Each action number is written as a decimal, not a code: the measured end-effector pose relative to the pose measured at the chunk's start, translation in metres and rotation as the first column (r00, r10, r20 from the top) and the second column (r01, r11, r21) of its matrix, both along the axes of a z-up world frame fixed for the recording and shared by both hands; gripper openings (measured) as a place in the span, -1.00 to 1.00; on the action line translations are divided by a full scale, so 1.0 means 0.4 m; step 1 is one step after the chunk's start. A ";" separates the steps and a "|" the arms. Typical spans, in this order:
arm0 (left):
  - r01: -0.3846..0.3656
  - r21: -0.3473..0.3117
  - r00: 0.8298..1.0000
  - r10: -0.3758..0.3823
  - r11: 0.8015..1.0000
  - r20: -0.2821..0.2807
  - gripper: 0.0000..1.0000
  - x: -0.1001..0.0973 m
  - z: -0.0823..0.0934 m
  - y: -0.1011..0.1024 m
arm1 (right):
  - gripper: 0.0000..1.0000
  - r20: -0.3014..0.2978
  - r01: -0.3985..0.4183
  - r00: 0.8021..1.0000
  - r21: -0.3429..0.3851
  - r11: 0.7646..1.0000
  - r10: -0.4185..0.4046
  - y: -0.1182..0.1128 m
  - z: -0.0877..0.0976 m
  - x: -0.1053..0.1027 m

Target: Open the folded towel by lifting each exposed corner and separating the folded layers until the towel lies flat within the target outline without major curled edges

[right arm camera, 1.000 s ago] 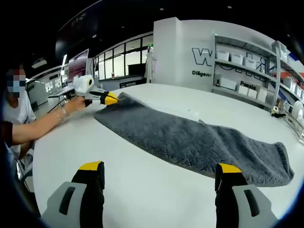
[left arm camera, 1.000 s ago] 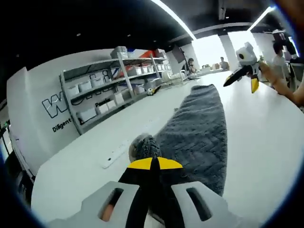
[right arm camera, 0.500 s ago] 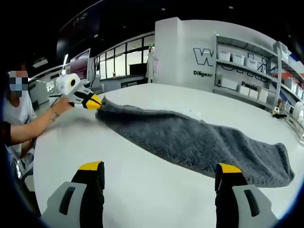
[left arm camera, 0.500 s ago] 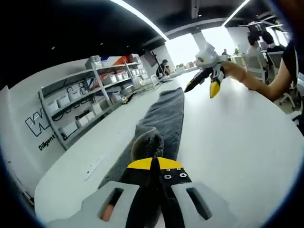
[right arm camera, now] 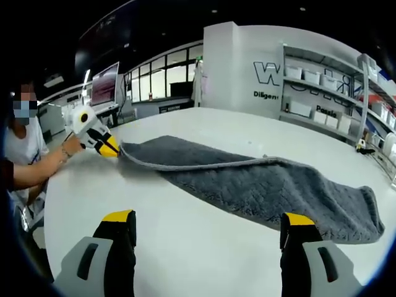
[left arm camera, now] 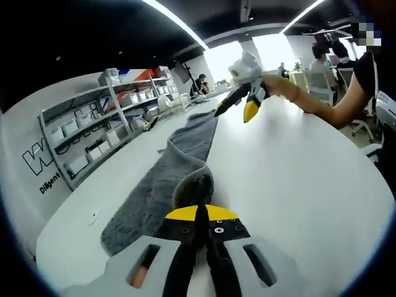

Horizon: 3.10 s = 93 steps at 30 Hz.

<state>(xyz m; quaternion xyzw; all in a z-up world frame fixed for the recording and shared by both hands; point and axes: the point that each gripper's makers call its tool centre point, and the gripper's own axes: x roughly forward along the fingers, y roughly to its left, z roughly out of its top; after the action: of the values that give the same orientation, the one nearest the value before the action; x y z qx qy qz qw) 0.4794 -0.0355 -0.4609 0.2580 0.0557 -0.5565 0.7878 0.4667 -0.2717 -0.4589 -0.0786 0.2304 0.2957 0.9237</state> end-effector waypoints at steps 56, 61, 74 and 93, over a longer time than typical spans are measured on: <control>0.031 0.110 0.997 -0.023 0.993 -0.079 -0.61 -0.070 -0.083 -0.052 | 0.97 -0.011 -0.031 0.999 0.035 0.999 0.031 0.014 0.000 -0.015; 0.036 0.101 0.993 -0.025 0.994 -0.112 -0.74 -0.079 -0.085 -0.062 | 0.97 -0.010 -0.034 0.999 0.032 0.999 0.034 0.013 0.002 -0.015; 0.030 0.056 0.990 -0.021 0.998 -0.142 -0.89 -0.092 -0.049 -0.048 | 0.97 -0.013 -0.034 0.999 0.034 0.999 0.035 0.012 0.000 -0.015; 0.014 0.019 0.997 -0.012 1.000 -0.075 -0.90 -0.127 0.048 0.034 | 0.97 0.007 -0.031 1.000 0.051 0.998 0.031 0.003 0.016 -0.014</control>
<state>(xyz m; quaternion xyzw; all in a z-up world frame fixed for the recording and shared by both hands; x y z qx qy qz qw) 0.4287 -0.0220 -0.4419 0.2450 0.0891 -0.5704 0.7789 0.4609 -0.2706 -0.4525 -0.0595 0.2186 0.3154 0.9215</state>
